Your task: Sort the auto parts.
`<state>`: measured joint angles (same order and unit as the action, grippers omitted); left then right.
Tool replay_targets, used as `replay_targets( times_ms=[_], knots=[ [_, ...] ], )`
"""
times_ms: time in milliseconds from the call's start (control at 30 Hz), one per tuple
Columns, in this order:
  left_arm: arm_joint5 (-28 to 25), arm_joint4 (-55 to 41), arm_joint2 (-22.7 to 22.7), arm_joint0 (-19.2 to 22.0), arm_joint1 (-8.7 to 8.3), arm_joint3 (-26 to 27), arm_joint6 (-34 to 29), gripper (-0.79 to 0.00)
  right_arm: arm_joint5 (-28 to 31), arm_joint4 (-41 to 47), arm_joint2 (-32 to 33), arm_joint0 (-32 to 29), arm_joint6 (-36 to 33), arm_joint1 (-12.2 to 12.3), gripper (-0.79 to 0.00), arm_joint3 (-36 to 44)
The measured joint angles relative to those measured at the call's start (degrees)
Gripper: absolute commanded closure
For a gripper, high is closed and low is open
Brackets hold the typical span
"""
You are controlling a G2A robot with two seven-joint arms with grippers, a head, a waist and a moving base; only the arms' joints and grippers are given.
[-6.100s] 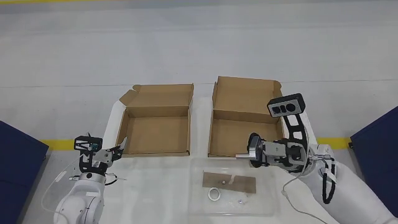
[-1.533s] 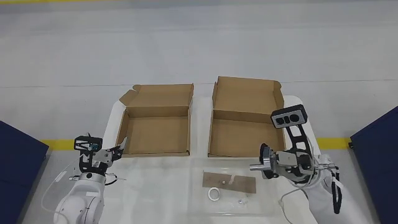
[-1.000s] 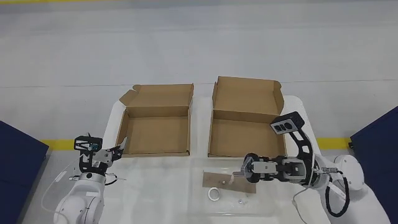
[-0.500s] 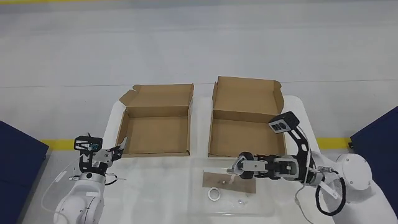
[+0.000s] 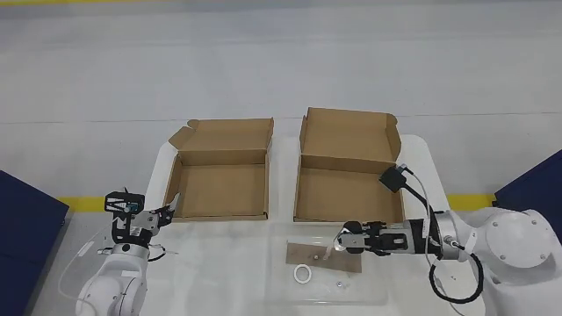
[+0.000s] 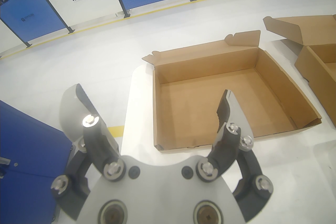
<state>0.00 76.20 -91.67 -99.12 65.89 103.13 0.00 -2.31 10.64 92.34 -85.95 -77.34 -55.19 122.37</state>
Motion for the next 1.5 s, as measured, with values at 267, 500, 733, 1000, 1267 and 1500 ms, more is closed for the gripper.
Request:
replay_targets(
  times_ms=[267, 500, 733, 1000, 1267, 1500],
  knots=[
    [0.0, 0.0, 0.0, 0.0, 0.0, 0.0, 0.0, -0.785, 0.2, -9.2, -0.6, 1.1, -0.6, 0.7, 0.0, 2.1],
    [0.0, 0.0, 0.0, 0.0, 0.0, 0.0, 0.0, -0.785, -0.5, -24.0, -3.1, 5.1, -3.9, 1.7, 0.0, 3.1],
    [0.0, 0.0, 0.0, 0.0, 0.0, 0.0, 0.0, -0.785, -1.2, -39.3, -7.7, 9.3, -6.1, 2.5, 0.0, 1.8],
    [0.0, 0.0, 0.0, 0.0, 0.0, 0.0, 0.0, -0.785, -2.0, -42.5, -9.9, 10.9, -5.5, 2.5, 0.0, 0.5],
    [0.0, 0.0, 0.0, 0.0, 0.0, 0.0, 0.0, -0.785, -0.3, -47.0, -10.4, 10.4, -4.6, 2.8, 0.0, 0.3],
    [0.0, 0.0, 0.0, 0.0, 0.0, 0.0, 0.0, -0.785, 2.1, -59.1, -16.5, 15.1, -3.6, 2.7, 0.0, -5.6]
  ],
)
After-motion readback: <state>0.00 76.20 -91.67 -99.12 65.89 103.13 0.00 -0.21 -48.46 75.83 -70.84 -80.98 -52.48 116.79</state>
